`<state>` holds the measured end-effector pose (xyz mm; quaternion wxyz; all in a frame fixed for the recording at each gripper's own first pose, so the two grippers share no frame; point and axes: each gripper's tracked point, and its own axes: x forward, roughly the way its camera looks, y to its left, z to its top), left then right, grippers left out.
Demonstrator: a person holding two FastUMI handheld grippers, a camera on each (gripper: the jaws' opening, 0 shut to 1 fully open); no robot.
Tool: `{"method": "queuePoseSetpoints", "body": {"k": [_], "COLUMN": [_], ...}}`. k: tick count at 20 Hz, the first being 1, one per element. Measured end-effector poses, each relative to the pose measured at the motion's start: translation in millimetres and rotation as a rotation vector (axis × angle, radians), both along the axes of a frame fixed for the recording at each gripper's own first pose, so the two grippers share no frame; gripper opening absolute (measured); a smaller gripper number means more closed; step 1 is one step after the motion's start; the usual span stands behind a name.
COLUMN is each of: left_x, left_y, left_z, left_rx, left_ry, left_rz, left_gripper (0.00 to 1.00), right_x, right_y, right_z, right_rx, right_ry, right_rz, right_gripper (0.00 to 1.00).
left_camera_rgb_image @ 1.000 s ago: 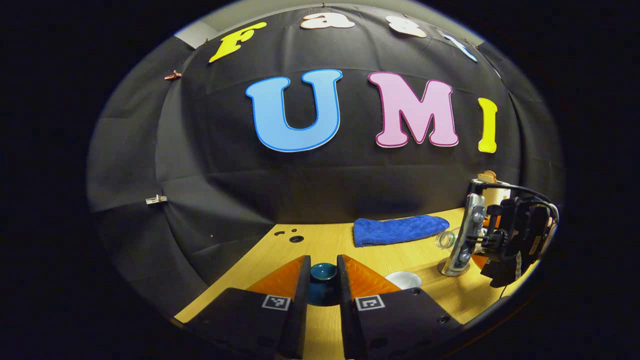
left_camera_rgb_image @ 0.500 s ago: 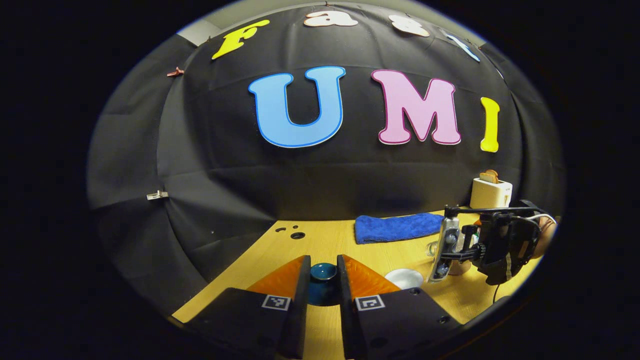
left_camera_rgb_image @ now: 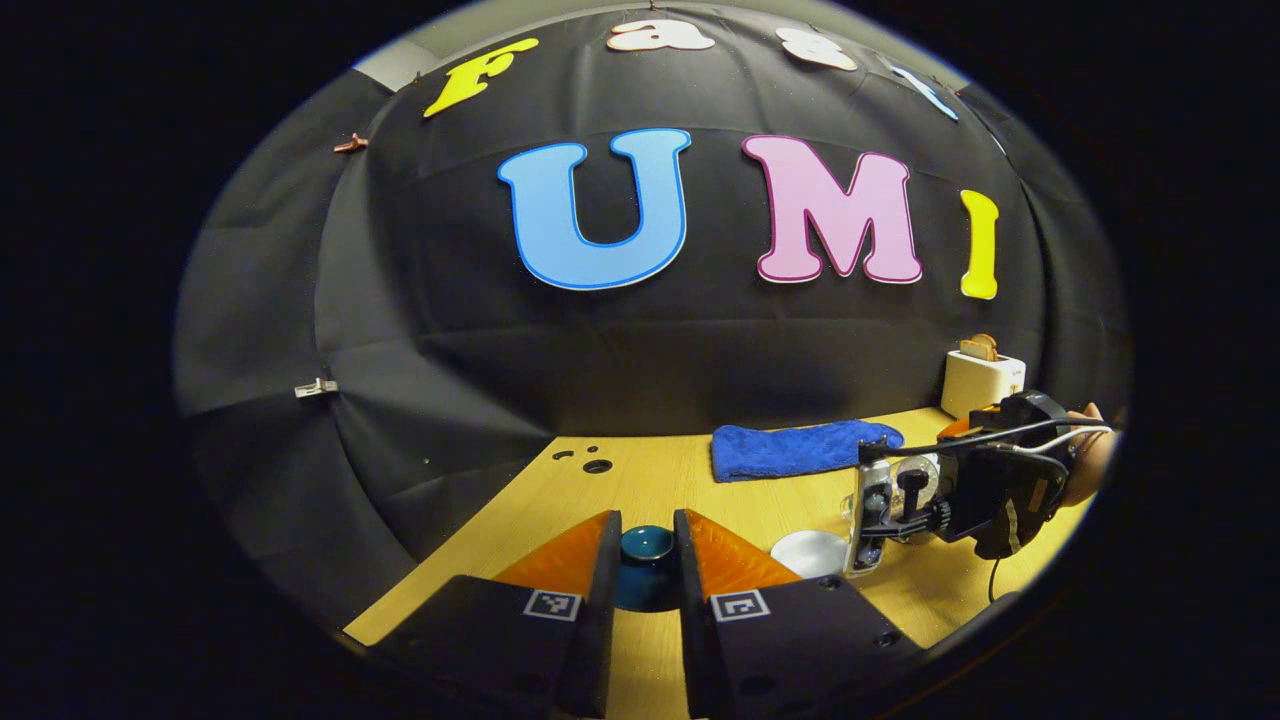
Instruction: Open the teacup lid with one hand, grasp the water bottle and pour water into the teacup with the other hand; after pouring, place the water bottle on the coaster and then close the teacup lid.
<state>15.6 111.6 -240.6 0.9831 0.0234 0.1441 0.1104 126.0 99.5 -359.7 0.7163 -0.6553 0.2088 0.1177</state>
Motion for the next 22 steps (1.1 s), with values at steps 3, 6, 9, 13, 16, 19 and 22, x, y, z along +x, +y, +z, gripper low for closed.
{"method": "queuePoseSetpoints", "body": {"k": [3, 6, 9, 13, 16, 19, 22], "left_x": [-1, 0, 0, -2, -3, -5, -7], "left_y": [3, 2, 2, 3, 4, 5, 4], "left_z": [-2, -1, -4, -5, -7, -10, -11], "left_rx": [-0.002, -0.008, -0.015, -0.021, -0.028, -0.039, -0.047], "left_ry": [0.002, 0.002, 0.002, 0.0, 0.002, -0.002, -0.005], "left_rz": [0.006, 0.003, 0.004, 0.004, 0.005, 0.007, 0.002], "left_gripper": [0.33, 0.33, 0.33, 0.33, 0.33, 0.33, 0.33], "right_x": [3, 9, 12, 15, 12, 12, 9], "right_y": [0, 1, 4, 4, 4, 7, 5], "right_z": [2, 4, 7, 13, 19, 28, 36], "right_rx": [-0.031, -0.067, -0.087, -0.115, -0.139, -0.17, -0.182], "right_ry": [-0.007, -0.02, -0.029, -0.043, -0.067, -0.08, -0.094], "right_rz": [0.022, 0.043, 0.056, 0.076, 0.093, 0.116, 0.13], "right_gripper": [0.74, 0.74, 0.74, 0.74, 0.74, 0.74, 0.74]}}
